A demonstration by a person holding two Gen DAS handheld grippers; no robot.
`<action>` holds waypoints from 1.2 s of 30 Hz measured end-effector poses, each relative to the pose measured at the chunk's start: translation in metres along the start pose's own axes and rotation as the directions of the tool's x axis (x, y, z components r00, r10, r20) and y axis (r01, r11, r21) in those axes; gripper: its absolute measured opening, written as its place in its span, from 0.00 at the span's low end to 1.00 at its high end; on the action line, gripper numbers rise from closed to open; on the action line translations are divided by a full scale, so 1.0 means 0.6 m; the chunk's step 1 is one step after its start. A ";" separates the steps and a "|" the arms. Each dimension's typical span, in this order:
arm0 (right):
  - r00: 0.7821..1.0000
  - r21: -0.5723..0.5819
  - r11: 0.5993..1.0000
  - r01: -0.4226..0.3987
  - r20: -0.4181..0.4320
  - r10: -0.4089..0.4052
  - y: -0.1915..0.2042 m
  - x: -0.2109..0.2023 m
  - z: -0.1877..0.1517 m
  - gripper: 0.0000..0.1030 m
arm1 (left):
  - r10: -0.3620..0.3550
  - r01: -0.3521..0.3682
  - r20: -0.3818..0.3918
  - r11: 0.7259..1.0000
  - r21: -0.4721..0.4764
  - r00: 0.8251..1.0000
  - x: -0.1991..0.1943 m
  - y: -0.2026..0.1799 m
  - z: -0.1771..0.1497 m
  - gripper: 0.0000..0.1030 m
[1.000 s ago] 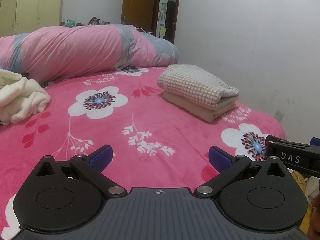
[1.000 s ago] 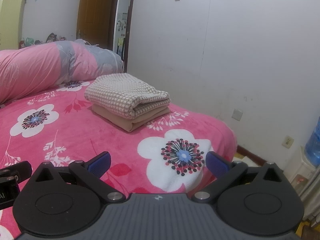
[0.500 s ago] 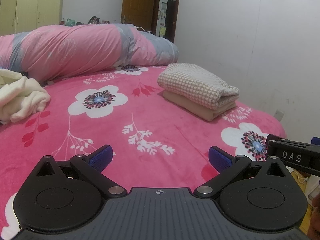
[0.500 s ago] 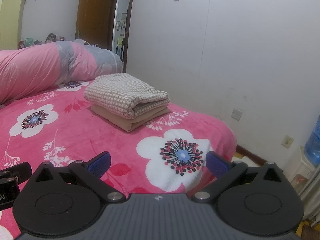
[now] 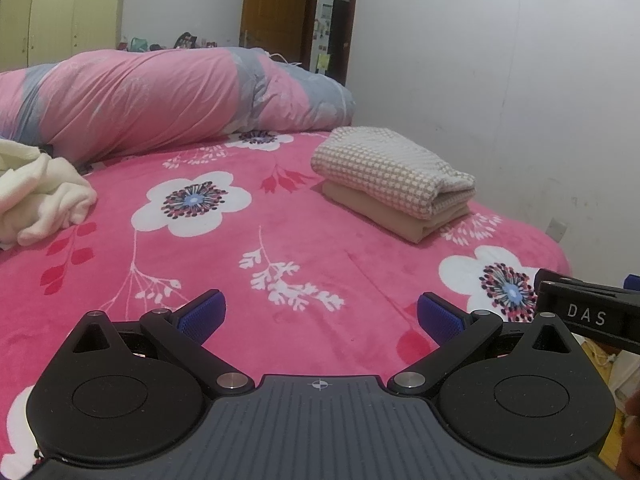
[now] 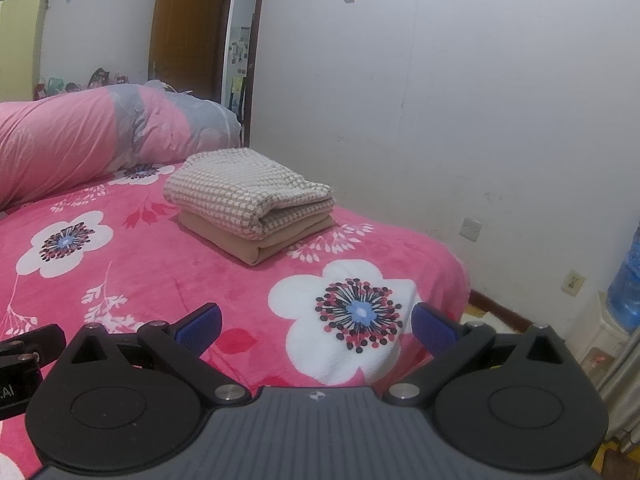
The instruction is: Fold clothes
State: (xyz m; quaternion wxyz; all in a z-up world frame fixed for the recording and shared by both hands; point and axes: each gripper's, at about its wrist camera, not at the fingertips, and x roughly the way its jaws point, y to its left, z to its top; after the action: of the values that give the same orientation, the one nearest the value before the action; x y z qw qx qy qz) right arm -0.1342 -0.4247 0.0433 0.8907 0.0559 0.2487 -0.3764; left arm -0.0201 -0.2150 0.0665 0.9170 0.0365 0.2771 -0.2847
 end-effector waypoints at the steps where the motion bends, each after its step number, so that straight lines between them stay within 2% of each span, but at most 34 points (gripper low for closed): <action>1: 1.000 0.001 1.000 0.001 0.000 -0.001 0.000 0.000 0.000 1.00 | 0.000 0.000 -0.001 1.000 0.001 1.000 0.000 0.000 0.000 1.00; 36: 1.000 0.008 1.000 0.008 0.003 -0.008 -0.005 -0.003 0.004 1.00 | -0.002 0.002 0.003 1.000 0.006 1.000 -0.004 -0.006 0.004 1.00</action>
State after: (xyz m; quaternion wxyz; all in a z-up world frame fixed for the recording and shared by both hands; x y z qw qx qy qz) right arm -0.1361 -0.4263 0.0467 0.8894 0.0578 0.2462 -0.3808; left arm -0.0224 -0.2171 0.0700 0.9171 0.0387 0.2748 -0.2863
